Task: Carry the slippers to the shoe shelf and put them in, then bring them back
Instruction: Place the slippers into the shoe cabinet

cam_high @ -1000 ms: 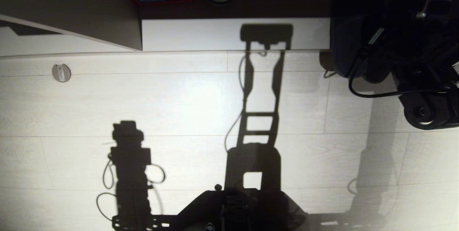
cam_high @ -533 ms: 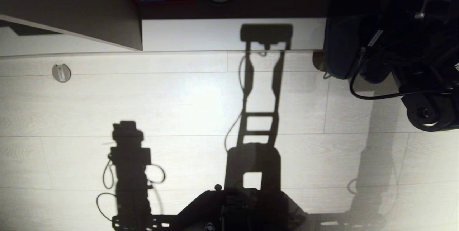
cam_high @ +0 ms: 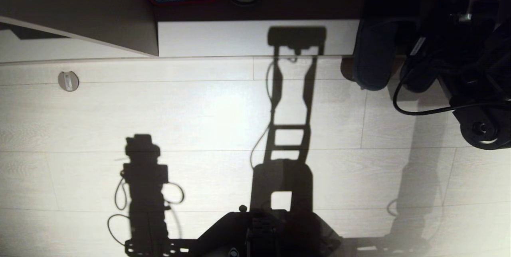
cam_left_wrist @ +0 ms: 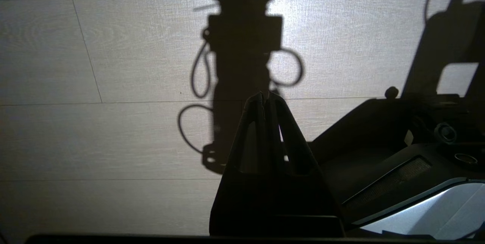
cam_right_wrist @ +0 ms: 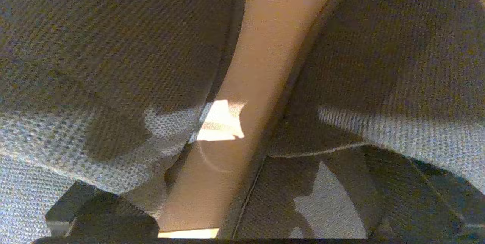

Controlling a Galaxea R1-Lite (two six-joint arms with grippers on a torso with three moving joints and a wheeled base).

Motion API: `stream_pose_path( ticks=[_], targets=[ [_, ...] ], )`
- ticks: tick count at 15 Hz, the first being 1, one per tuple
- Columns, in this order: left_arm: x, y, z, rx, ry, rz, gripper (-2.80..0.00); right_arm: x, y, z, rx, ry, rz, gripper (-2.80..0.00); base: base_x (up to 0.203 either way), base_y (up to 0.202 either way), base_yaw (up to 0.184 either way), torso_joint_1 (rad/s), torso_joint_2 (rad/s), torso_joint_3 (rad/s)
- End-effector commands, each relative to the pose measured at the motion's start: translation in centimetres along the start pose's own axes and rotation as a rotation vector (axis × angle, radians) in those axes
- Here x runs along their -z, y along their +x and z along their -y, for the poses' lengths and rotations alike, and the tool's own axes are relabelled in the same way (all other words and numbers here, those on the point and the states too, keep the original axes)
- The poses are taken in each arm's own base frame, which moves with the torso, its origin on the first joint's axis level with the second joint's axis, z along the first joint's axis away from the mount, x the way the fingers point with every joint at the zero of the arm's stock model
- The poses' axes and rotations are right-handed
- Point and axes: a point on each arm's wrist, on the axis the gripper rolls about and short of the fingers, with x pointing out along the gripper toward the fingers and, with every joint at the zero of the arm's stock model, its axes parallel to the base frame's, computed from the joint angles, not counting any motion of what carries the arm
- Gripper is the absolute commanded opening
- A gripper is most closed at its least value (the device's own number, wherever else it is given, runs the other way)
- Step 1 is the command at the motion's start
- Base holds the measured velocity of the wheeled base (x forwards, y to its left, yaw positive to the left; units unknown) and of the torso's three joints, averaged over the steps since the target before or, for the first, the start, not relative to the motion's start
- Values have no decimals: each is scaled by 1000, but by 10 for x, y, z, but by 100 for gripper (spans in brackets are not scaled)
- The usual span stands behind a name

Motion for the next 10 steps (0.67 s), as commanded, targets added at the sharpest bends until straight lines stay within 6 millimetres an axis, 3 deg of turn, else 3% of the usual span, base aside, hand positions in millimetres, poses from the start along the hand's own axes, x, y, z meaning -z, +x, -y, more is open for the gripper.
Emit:
stream_pose_path(
  ticks=[1,10],
  targets=[
    [0,0,0,0,0,0,-280,-3,0,1,5,3,14,0,0,0,0,0,0,0],
    [0,0,0,0,0,0,-280,-22,-5,9,17,6,36,0,0,0,0,0,0,0]
  ],
)
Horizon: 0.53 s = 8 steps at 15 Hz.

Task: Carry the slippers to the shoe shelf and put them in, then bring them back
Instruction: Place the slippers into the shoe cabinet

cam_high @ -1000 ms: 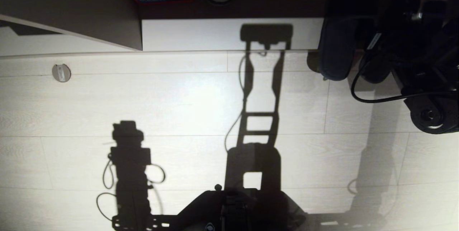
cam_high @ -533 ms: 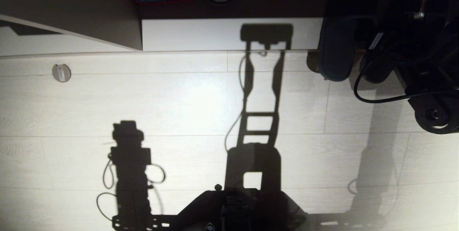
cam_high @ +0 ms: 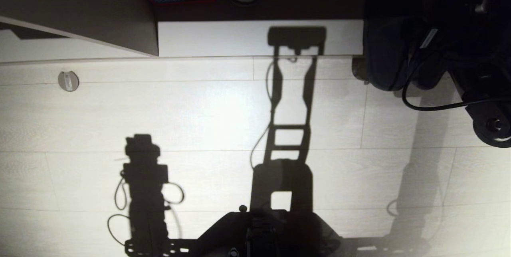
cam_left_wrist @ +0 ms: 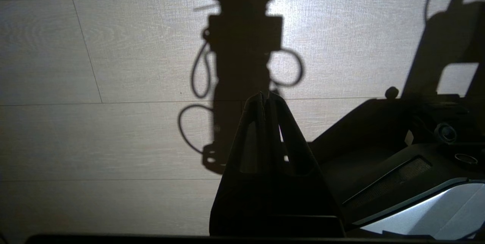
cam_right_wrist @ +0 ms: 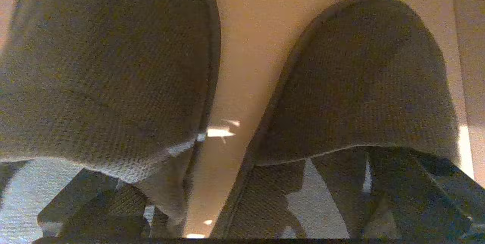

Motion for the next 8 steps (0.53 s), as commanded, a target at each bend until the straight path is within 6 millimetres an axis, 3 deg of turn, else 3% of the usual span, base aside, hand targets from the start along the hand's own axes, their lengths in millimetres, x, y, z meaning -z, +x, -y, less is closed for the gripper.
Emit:
stream_pose_path(
  ticks=[1,8],
  targets=[
    [0,0,0,0,0,0,-280,-9,-2,2,5,4,22,0,0,0,0,0,0,0],
    [0,0,0,0,0,0,-280,-3,-2,1,1,-1,2,0,0,0,0,0,0,0]
  ],
)
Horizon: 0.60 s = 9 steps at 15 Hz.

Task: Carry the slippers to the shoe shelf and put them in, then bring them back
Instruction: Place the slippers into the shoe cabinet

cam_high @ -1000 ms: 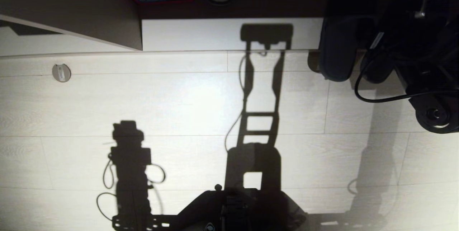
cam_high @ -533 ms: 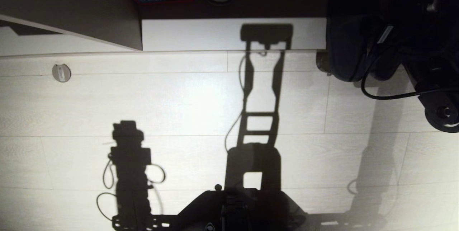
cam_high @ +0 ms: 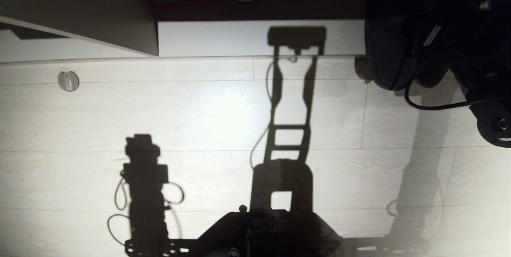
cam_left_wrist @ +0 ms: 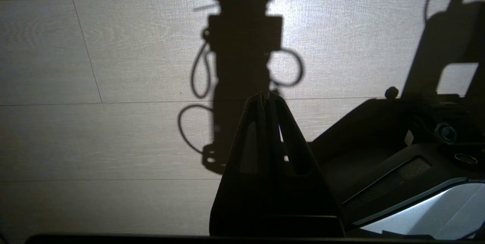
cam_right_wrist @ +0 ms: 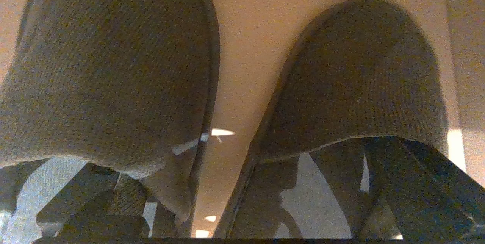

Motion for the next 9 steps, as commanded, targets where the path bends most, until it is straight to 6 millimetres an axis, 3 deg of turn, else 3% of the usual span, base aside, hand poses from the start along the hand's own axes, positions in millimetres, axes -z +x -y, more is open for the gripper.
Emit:
stream_pose_path(
  ticks=[1,9],
  targets=[
    [0,0,0,0,-1,0,-280,3,0,-1,-2,-3,-9,0,0,0,0,0,0,0],
    [0,0,0,0,-1,0,-280,24,-17,-15,37,-23,-184,0,0,0,0,0,0,0]
  ],
)
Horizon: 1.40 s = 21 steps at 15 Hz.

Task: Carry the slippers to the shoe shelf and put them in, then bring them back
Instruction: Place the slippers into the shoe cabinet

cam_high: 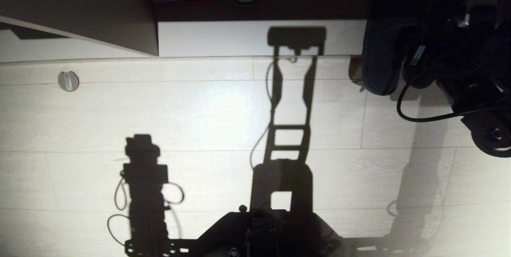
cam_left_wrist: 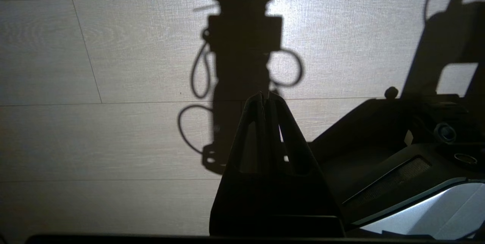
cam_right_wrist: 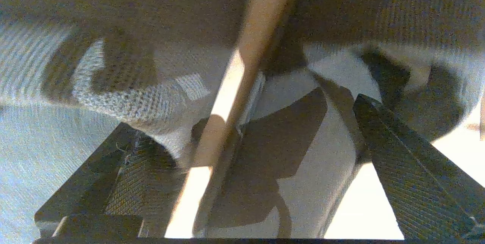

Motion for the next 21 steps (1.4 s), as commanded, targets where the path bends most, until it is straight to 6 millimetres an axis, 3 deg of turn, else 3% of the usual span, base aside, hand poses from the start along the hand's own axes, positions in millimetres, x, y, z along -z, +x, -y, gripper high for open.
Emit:
stream_pose_path(
  ticks=[1,8,21],
  targets=[
    [0,0,0,0,-1,0,-280,3,-4,0,-1,-4,-14,0,0,0,0,0,0,0],
    [0,0,0,0,-1,0,-280,-2,-27,6,-13,0,-36,0,0,0,0,0,0,0],
    [0,0,0,0,-1,0,-280,-33,-90,35,0,28,6,0,0,0,0,0,0,0]
  ],
)
